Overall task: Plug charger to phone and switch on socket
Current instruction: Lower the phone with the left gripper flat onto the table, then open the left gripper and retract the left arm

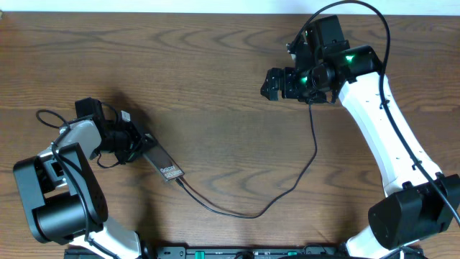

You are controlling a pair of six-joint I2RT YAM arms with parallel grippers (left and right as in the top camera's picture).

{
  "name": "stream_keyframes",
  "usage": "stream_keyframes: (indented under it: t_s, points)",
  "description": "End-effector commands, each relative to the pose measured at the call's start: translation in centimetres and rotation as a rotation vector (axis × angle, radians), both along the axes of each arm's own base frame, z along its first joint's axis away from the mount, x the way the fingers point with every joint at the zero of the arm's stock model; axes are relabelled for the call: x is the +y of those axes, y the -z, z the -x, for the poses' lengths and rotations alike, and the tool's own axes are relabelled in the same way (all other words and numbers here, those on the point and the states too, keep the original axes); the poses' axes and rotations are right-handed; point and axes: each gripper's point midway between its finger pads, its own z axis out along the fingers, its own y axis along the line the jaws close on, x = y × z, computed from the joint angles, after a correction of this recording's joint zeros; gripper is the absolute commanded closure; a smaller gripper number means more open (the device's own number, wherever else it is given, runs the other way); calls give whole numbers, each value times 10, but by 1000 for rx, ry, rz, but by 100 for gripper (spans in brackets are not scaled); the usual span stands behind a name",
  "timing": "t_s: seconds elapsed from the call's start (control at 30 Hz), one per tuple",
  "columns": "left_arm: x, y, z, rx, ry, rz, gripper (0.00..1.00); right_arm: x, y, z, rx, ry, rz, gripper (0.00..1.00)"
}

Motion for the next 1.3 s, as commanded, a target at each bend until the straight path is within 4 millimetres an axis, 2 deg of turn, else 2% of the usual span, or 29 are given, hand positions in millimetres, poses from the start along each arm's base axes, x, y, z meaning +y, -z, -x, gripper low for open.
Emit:
stream_keyframes:
  t_s: [0.0, 0.03, 0.07, 0.17, 0.33, 0.43, 0.63, 0.73, 0.8, 0.97, 1.03, 1.07, 1.1, 1.17, 1.27]
  points:
    - [0, 0, 0, 4, 5, -4, 83, -3, -12, -2, -28, 10, -5, 1]
    - [0, 0, 0, 4, 7, -3, 83, -3, -12, -2, -29, 7, -4, 1]
    - [0, 0, 0, 4, 7, -3, 77, -3, -12, -1, -27, 7, -2, 1]
    - [0, 0, 1, 5, 7, -3, 67, -4, -11, -1, -25, 10, 4, 1]
    - [-1, 0, 4, 22, 7, 2, 62, -4, -11, -1, -25, 10, 4, 1]
    - [-2, 0, 6, 30, 7, 5, 52, -4, -11, -1, -24, 10, 4, 1]
    - [2, 5, 14, 74, 9, -28, 49, -4, -11, -1, -24, 9, 4, 1]
    - [2, 5, 15, 74, 10, -27, 43, -4, -11, -1, -24, 9, 4, 1]
    - [2, 5, 15, 74, 10, -27, 34, -4, -11, -1, -24, 10, 4, 1]
    - [2, 5, 15, 74, 9, -27, 30, -4, -11, -1, -24, 9, 5, 1]
    - [2, 5, 15, 76, 9, -27, 23, -4, -11, -1, -24, 10, 5, 1]
    - [3, 4, 15, 77, 9, -31, 16, -4, -11, -1, -24, 10, 5, 1]
    - [6, 4, 16, 84, 9, -51, 11, -4, -11, -1, -24, 9, 5, 1]
    - [19, 2, 20, 112, 12, -138, 10, -6, -11, 0, -22, 5, 9, 1]
    - [38, -23, 15, 84, 32, -257, 9, -11, -8, 1, -15, 12, 33, 1]
